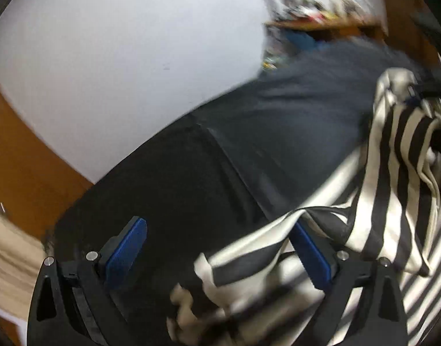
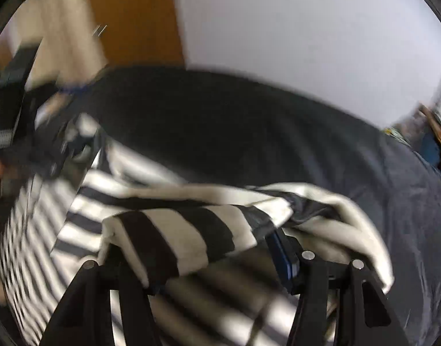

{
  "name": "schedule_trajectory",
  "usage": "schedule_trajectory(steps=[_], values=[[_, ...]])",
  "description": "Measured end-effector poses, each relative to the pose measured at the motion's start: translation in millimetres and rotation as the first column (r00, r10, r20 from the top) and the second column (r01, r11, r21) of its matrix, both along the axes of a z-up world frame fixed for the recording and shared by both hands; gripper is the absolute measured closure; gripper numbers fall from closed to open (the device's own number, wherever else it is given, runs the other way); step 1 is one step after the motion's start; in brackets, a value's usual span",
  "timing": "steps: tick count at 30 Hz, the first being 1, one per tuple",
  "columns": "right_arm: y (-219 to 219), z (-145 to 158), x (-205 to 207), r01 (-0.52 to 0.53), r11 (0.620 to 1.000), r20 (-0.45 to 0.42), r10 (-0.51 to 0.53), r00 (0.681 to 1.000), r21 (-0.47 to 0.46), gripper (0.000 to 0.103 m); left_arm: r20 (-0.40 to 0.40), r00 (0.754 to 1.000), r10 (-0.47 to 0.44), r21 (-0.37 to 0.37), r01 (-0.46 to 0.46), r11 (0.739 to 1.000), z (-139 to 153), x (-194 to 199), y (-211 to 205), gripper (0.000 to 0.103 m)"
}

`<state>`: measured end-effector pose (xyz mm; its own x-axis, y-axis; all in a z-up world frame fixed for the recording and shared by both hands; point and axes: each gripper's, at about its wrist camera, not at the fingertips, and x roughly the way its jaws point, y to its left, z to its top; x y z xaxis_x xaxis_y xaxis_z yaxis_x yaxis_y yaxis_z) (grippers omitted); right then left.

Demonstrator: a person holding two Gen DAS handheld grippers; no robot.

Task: Fold clothes
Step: 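Release the garment and smooth it flat with both grippers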

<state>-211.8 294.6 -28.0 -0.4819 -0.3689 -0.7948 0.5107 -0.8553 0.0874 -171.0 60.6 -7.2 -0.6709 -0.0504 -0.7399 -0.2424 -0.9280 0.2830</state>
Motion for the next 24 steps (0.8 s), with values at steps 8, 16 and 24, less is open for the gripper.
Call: schedule_trajectory(steps=[8, 16, 24], values=[[40.0, 10.9, -59.9, 0.233, 0.957, 0.03, -0.231, 0.972, -0.17, 0.042, 0.1, 0.971, 0.217, 0.408, -0.239, 0.881, 6.2, -44.4, -85.7, 0.003], [13.9, 21.5, -8.4, 0.092, 0.994, -0.065, -0.088, 0.994, 0.059, 0.042, 0.053, 0.997, 0.047, 0.28, -0.06, 0.958, 18.5, 5.9, -63.4, 0.003], [-25.9, -6.3, 7.6, -0.082, 0.98, 0.054, 0.074, 0.996, 0.18, 0.042, 0.128, 0.959, -0.252, 0.089, 0.242, 0.966, 7.0, 32.2, 19.7, 0.001]])
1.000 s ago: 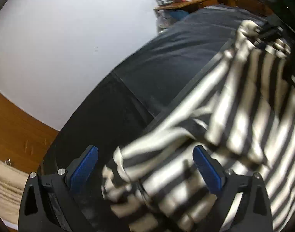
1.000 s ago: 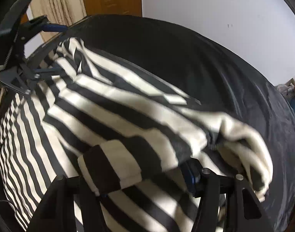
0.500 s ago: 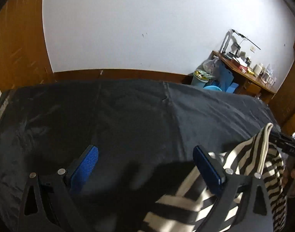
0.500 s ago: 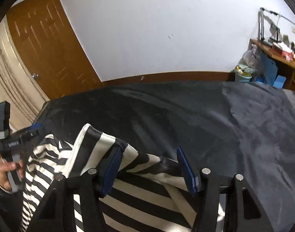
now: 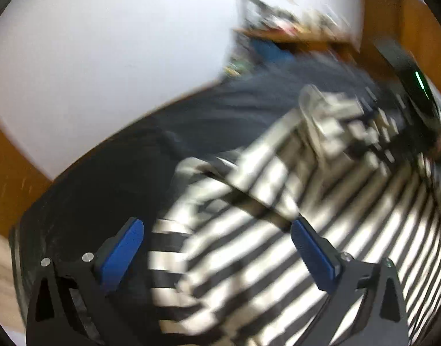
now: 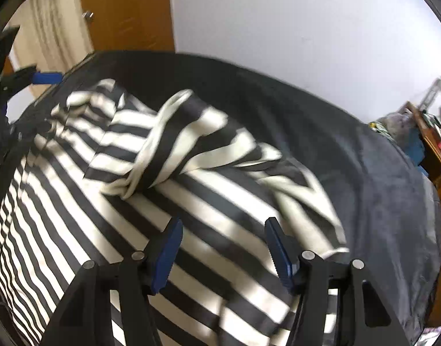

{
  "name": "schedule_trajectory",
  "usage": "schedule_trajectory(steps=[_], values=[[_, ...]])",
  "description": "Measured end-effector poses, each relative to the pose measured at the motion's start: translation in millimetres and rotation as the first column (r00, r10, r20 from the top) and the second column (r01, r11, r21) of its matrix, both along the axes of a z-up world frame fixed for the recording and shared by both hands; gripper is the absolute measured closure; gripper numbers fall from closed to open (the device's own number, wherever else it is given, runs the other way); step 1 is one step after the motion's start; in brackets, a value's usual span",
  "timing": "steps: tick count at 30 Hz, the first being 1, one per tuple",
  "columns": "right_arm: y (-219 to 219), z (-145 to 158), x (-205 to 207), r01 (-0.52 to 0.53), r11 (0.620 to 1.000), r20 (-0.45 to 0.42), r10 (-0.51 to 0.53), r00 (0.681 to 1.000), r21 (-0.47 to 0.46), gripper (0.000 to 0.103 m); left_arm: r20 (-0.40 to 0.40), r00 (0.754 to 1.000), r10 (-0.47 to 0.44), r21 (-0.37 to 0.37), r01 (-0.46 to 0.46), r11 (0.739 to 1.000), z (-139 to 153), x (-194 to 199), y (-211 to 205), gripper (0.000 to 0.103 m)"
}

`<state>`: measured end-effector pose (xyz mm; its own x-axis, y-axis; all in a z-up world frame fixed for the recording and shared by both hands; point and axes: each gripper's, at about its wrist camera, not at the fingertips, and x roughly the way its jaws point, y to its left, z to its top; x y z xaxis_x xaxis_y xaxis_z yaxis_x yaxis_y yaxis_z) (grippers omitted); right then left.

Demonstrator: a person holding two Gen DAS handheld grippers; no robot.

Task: Fold clothes
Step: 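Release the garment and smooth it flat with both grippers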

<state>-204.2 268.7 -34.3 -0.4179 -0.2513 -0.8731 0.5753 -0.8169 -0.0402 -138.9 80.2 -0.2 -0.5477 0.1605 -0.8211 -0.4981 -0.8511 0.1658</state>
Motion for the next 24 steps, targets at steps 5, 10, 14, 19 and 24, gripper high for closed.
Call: schedule_trajectory(steps=[5, 10, 14, 19, 24], values=[[-32.7, -12.1, -17.0, -0.063, 0.998, 0.032, 0.064, 0.997, -0.026, 0.042, -0.011, 0.998, -0.069, -0.168, 0.066, 0.984, -30.1, -9.3, 28.2, 0.001], [-53.1, -15.9, -51.2, -0.028, 0.999, 0.034, 0.03, 0.999, -0.046, 0.042, -0.04, 0.997, 0.064, -0.085, -0.068, 0.994, -26.4, -63.5, 12.8, 0.001], [-50.1, -11.1, -92.5, 0.09, 0.983, 0.031, -0.086, 0.996, -0.159, 0.042, -0.053, 0.979, 0.199, 0.012, -0.199, 0.98, -20.6, -103.1, -12.3, 0.001], [-38.9, -5.4, -126.3, 0.238, 0.942, -0.007, -0.247, 0.969, -0.235, 0.042, 0.015, 0.933, 0.36, 0.161, -0.358, 0.92, -21.7, -138.3, -56.3, 0.001], [-30.5, 0.0, -128.3, 0.276, 0.925, -0.008, -0.288, 0.958, -0.261, 0.042, 0.043, 0.906, 0.42, 0.21, -0.419, 0.883, -22.4, -135.3, -83.1, 0.001]])
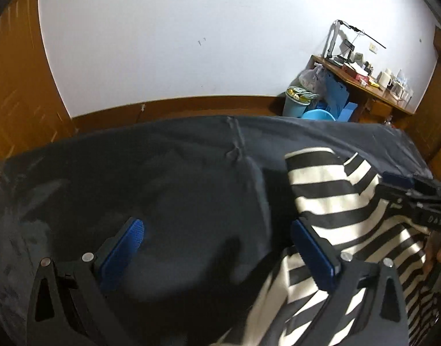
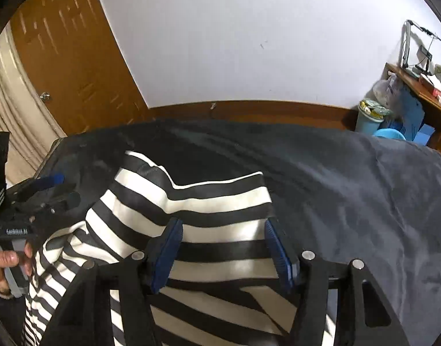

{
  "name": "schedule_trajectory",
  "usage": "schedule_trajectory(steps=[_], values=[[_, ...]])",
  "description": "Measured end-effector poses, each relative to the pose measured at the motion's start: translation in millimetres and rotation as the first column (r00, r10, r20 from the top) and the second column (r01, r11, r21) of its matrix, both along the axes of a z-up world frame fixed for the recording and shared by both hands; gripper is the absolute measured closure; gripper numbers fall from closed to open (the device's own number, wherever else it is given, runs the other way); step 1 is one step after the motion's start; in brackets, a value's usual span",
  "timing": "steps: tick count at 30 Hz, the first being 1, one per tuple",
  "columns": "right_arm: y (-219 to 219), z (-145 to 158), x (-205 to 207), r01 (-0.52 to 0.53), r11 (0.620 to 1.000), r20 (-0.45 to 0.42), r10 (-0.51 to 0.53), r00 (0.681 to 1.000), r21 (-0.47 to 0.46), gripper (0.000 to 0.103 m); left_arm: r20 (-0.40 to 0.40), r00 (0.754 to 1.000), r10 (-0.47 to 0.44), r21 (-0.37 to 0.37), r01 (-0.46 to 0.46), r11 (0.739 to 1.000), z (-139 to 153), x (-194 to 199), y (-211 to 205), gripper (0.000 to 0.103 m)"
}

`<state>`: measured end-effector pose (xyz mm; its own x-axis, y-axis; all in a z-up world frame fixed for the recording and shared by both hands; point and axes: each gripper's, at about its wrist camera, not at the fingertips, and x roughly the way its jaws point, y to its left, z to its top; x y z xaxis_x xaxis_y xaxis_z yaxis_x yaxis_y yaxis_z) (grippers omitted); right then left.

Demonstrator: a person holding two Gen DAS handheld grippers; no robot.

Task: Fold clothes
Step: 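Release the garment and smooth it flat with both grippers, then press both open grippers across the striped shirt to smooth it flat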

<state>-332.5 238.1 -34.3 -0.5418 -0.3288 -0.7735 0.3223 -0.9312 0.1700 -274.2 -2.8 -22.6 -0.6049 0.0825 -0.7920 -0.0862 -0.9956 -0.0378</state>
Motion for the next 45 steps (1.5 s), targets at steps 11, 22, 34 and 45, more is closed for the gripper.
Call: schedule_trajectory(steps=[11, 22, 34, 45], values=[[-12.1, -7.7, 63.1, -0.158, 0.975, 0.056, 0.151, 0.987, 0.157, 0.041, 0.043, 0.964, -0.261, -0.044, 0.263, 0.964, 2.8, 54.6, 41.6, 0.001], [8.2, -25.9, 35.8, -0.029, 0.98, 0.037, 0.022, 0.999, 0.199, 0.041, 0.053, 0.995, -0.079, -0.29, 0.091, 0.953, -34.0, 37.7, 2.8, 0.0], [6.4, -3.6, 79.3, -0.027, 0.973, -0.016, 0.031, 0.999, 0.228, 0.04, 0.072, 0.995, -0.065, -0.07, 0.07, 0.995, -9.5, 67.0, -41.9, 0.0], [-5.4, 19.3, 188.3, -0.105, 0.961, -0.049, 0.122, 0.991, 0.255, 0.04, 0.086, 0.982, -0.168, -0.045, 0.173, 0.984, 0.0, 184.1, -23.3, 0.0]])
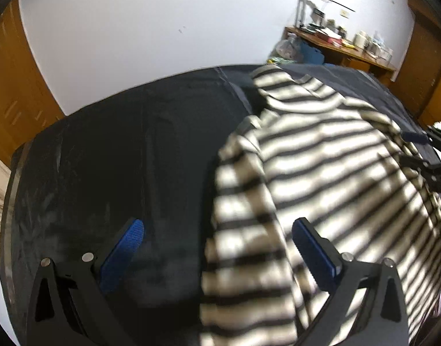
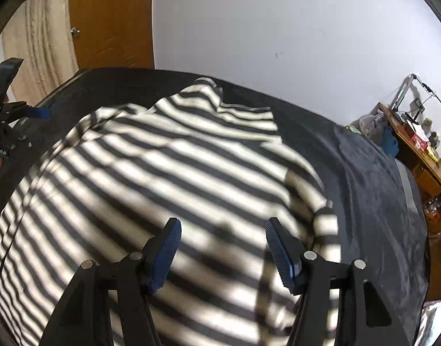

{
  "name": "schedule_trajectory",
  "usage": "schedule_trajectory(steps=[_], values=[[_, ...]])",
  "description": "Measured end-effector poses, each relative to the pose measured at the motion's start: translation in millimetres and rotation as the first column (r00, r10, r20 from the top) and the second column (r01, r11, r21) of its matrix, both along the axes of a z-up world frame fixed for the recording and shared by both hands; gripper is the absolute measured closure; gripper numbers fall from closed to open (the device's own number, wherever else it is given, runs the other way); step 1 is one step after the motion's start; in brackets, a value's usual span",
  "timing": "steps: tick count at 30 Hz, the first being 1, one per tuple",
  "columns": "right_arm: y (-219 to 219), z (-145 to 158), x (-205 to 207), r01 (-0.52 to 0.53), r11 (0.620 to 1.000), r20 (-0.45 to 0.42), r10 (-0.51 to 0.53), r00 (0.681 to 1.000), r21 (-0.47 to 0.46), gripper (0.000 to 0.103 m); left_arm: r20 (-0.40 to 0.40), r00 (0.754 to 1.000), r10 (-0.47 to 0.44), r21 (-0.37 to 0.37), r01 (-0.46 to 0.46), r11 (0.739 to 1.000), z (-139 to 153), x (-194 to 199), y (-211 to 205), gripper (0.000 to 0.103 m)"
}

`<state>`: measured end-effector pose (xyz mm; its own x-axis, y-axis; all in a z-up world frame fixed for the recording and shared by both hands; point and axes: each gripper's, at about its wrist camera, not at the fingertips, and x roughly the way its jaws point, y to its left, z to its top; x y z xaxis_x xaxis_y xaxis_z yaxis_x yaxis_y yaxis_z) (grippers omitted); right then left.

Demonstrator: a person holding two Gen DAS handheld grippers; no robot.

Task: Fold clothes
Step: 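Press both open grippers across the striped shirt to smooth it flat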

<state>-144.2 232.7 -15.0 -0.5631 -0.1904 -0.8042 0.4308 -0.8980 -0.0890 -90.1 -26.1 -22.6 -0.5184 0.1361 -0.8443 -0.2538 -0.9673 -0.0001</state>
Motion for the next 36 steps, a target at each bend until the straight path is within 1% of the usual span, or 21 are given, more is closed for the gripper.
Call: schedule_trajectory(steps=[4, 5, 7, 8, 11, 13, 14, 16, 18, 20, 23, 24, 25, 27, 28, 29, 31, 32, 33, 35, 36], values=[[7.1, -12.2, 22.8, 0.016, 1.0, 0.02, -0.016, 1.0, -0.026, 0.04, 0.025, 0.999, -0.046, 0.032, 0.045, 0.998, -8.5, 16.5, 8.3, 0.0], [8.6, -16.2, 28.2, 0.027, 0.999, 0.032, -0.026, 0.999, -0.039, 0.04, 0.026, 0.999, -0.039, 0.016, 0.038, 0.999, -10.3, 28.3, 8.0, 0.0], [11.1, -24.5, 36.1, 0.049, 0.997, 0.052, -0.046, 0.998, -0.058, 0.04, 0.029, 1.0, 0.001, -0.022, 0.0, 1.0, -21.5, 24.2, 11.0, 0.0], [12.0, -27.6, 39.2, 0.057, 0.996, 0.056, -0.054, 0.997, -0.061, 0.04, 0.029, 0.999, 0.021, -0.024, -0.02, 0.999, -25.2, 21.1, 8.8, 0.0], [17.4, -33.0, 48.3, 0.083, 0.995, 0.048, -0.081, 0.996, -0.056, 0.04, 0.034, 0.996, 0.085, 0.028, -0.086, 0.996, -31.7, 8.2, -7.1, 0.0], [22.3, -37.5, 51.9, 0.111, 0.993, 0.038, -0.11, 0.993, -0.038, 0.04, 0.022, 0.991, 0.131, 0.044, -0.131, 0.99, -31.1, 3.5, -22.9, 0.0], [24.8, -40.4, 52.6, 0.126, 0.992, 0.037, -0.125, 0.991, -0.028, 0.04, 0.016, 0.988, 0.153, 0.037, -0.153, 0.988, -32.5, 0.4, -29.3, 0.0], [28.9, -47.9, 53.4, 0.145, 0.989, 0.046, -0.144, 0.989, -0.023, 0.04, 0.009, 0.981, 0.196, -0.001, -0.196, 0.981, -34.7, -3.6, -45.3, 0.0], [33.4, -52.3, 53.5, 0.153, 0.988, 0.05, -0.151, 0.987, -0.035, 0.036, -0.002, 0.971, 0.238, -0.043, -0.238, 0.97, -36.7, -7.0, -60.2, 0.0], [37.4, -54.8, 52.5, 0.163, 0.986, 0.052, -0.161, 0.986, -0.042, 0.035, -0.015, 0.961, 0.278, -0.069, -0.278, 0.958, -38.3, -11.4, -77.7, 0.0], [40.5, -57.4, 51.9, 0.171, 0.984, 0.052, -0.168, 0.984, -0.049, 0.034, -0.048, 0.94, 0.336, -0.133, -0.34, 0.931, -39.7, -20.2, -93.5, 0.0], [40.9, -58.7, 52.0, 0.172, 0.984, 0.051, -0.17, 0.984, -0.048, 0.034, -0.049, 0.936, 0.348, -0.133, -0.352, 0.927, -40.2, -23.6, -97.9, 0.0], [41.3, -59.7, 52.0, 0.172, 0.984, 0.051, -0.17, 0.984, -0.048, 0.034, -0.04, 0.932, 0.361, -0.111, -0.363, 0.925, -40.2, -26.9, -103.0, 0.0], [41.3, -60.3, 51.3, 0.171, 0.984, 0.05, -0.168, 0.985, -0.048, 0.034, -0.003, 0.931, 0.366, -0.009, -0.366, 0.931, -38.5, -28.9, -110.8, 0.0], [41.4, -60.4, 51.1, 0.169, 0.984, 0.049, -0.167, 0.985, -0.049, 0.034, 0.023, 0.937, 0.349, 0.078, -0.349, 0.934, -36.4, -27.1, -112.4, 0.0], [41.3, -60.5, 51.1, 0.168, 0.985, 0.048, -0.165, 0.985, -0.051, 0.034, 0.038, 0.944, 0.329, 0.141, -0.331, 0.933, -34.0, -24.6, -111.6, 0.0], [41.9, -60.8, 51.3, 0.166, 0.985, 0.044, -0.164, 0.985, -0.055, 0.034, 0.048, 0.96, 0.275, 0.226, -0.278, 0.934, -26.9, -16.3, -103.9, 0.0], [41.9, -60.9, 51.4, 0.166, 0.985, 0.043, -0.164, 0.986, -0.056, 0.033, 0.047, 0.969, 0.242, 0.247, -0.247, 0.937, -23.6, -12.3, -95.7, 0.0], [41.5, -61.0, 51.7, 0.166, 0.985, 0.04, -0.164, 0.986, -0.056, 0.033, 0.044, 0.976, 0.215, 0.248, -0.22, 0.944, -21.4, -8.8, -88.6, 0.0], [41.3, -61.1, 52.6, 0.164, 0.985, 0.036, -0.162, 0.986, -0.058, 0.033, 0.037, 0.986, 0.162, 0.246, -0.166, 0.955, -17.3, -1.8, -74.6, 0.0], [41.5, -61.1, 53.2, 0.163, 0.985, 0.035, -0.161, 0.986, -0.059, 0.033, 0.032, 0.991, 0.132, 0.229, -0.136, 0.964, -16.6, 3.1, -67.5, 0.0]])
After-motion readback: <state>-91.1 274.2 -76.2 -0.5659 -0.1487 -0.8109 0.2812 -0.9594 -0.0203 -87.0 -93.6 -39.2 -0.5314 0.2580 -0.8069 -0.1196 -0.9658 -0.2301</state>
